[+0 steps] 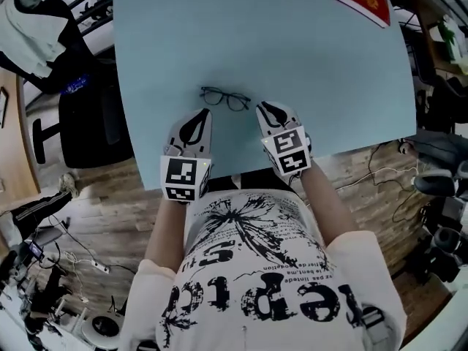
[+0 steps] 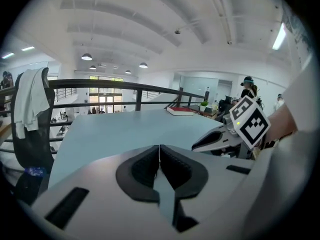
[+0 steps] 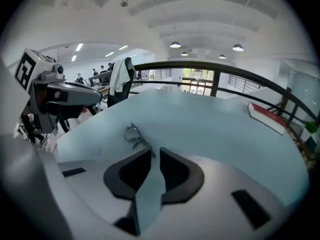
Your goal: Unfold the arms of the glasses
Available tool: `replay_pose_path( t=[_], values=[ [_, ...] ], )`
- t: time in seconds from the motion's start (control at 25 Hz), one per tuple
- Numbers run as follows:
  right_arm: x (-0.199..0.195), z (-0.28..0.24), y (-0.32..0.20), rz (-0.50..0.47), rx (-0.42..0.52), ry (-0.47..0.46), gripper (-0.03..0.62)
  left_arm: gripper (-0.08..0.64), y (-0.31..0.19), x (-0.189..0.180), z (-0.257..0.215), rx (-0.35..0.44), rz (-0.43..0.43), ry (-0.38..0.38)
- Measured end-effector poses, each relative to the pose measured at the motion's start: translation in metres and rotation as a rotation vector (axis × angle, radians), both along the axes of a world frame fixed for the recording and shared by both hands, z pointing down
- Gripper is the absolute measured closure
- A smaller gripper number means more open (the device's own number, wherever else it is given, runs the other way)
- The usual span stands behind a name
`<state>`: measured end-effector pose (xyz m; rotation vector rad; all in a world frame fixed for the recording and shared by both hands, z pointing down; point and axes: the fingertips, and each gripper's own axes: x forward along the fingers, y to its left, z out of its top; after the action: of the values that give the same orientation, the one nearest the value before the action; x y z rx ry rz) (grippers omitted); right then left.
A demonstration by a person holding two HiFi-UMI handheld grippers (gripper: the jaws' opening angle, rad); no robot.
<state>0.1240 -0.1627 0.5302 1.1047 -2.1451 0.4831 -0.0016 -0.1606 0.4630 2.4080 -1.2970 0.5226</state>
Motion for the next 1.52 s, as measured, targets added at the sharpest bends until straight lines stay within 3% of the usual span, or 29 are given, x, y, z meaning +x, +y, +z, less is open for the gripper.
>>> replay_pose_path(
  t=[0.12,0.24,0.48,0.88,0.96,1.04,1.16,1.24,1.36,1.52],
  values=[
    [0.0,0.025,-0.004,-0.104,-0.079,0.059,0.508,0.54,-0.006,0.002,0.011,-0.023,-0.032,-0.008],
    [-0.004,0.04,-0.009,-0.248,-0.137,0.135,0.506,0.54,-0.011,0.0,0.023,-0.048,-0.067,-0.018],
    [-0.022,0.053,-0.015,-0.456,-0.221,0.168,0.508,0.54,-0.016,-0.005,0.046,-0.102,-0.099,-0.044],
    [-0.038,0.07,-0.021,-0.726,-0.159,0.367,0.549,0.54,-0.027,-0.006,0.039,-0.044,-0.092,-0.011],
    [-0.039,0.07,-0.022,-0.775,-0.137,0.375,0.552,0.54,-0.029,-0.003,0.037,-0.02,-0.042,-0.03],
    [-0.04,0.07,-0.022,-0.829,-0.122,0.38,0.554,0.538,-0.027,-0.001,0.046,-0.037,0.031,-0.119],
    [-0.041,0.07,-0.02,-0.895,-0.107,0.397,0.554,0.538,-0.021,0.004,0.07,-0.131,0.189,-0.273],
    [-0.04,0.07,-0.02,-0.918,-0.105,0.407,0.554,0.537,-0.019,0.01,0.078,-0.185,0.291,-0.334],
    [-0.037,0.069,-0.019,-0.948,-0.102,0.422,0.554,0.449,-0.026,0.024,0.082,-0.217,0.411,-0.391],
    [-0.038,0.069,-0.02,-0.966,-0.107,0.427,0.554,0.437,-0.037,0.04,0.089,-0.215,0.62,-0.534]
  ],
)
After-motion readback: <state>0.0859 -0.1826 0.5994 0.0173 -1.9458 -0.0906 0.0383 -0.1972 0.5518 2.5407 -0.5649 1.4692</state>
